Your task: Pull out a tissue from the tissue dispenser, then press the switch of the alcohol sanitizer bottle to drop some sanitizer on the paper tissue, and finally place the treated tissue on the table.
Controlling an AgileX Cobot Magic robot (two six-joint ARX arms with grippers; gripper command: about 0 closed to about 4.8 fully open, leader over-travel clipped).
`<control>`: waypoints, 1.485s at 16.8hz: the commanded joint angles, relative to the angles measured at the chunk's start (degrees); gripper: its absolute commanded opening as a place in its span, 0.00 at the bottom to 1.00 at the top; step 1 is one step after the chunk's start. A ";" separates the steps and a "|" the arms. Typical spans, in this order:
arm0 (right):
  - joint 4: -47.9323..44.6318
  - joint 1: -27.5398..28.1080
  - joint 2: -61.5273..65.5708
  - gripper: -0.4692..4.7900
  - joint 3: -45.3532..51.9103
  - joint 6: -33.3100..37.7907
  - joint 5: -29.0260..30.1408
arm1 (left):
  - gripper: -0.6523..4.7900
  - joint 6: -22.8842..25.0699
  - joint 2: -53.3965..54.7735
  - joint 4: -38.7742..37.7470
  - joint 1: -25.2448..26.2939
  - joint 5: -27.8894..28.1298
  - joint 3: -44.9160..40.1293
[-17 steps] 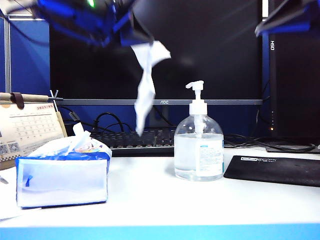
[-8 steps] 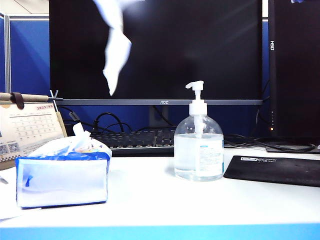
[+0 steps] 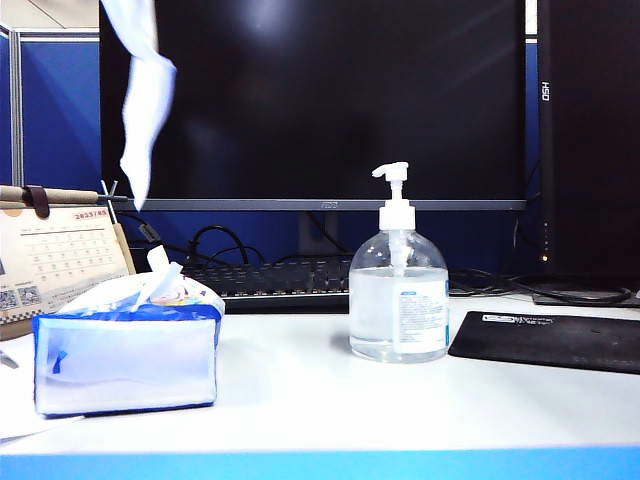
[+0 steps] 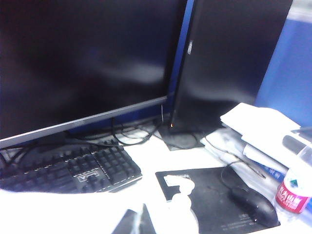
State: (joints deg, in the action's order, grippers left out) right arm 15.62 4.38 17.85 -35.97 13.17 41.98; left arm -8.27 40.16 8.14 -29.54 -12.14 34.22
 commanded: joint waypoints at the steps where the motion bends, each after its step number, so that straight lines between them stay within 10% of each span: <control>1: 8.94 0.00 -9.77 0.09 0.85 -0.11 -4.50 | 0.11 -1.64 -7.72 -5.53 -0.04 2.69 -4.59; 9: 18.95 0.02 -17.62 0.09 3.41 1.31 -0.31 | 0.11 5.03 -9.33 -1.42 0.09 25.38 -21.18; 21: 19.26 0.00 -17.62 0.09 4.57 1.38 1.86 | 0.11 -1.49 -9.27 3.61 0.11 37.00 -33.66; 25: 19.39 0.00 -17.62 0.09 4.57 1.38 1.86 | 0.79 -2.97 -9.29 3.76 0.09 37.00 -33.66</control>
State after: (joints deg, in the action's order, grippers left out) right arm 35.48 4.38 0.30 -31.11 14.57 43.57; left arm -10.81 30.92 11.33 -29.50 24.67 0.45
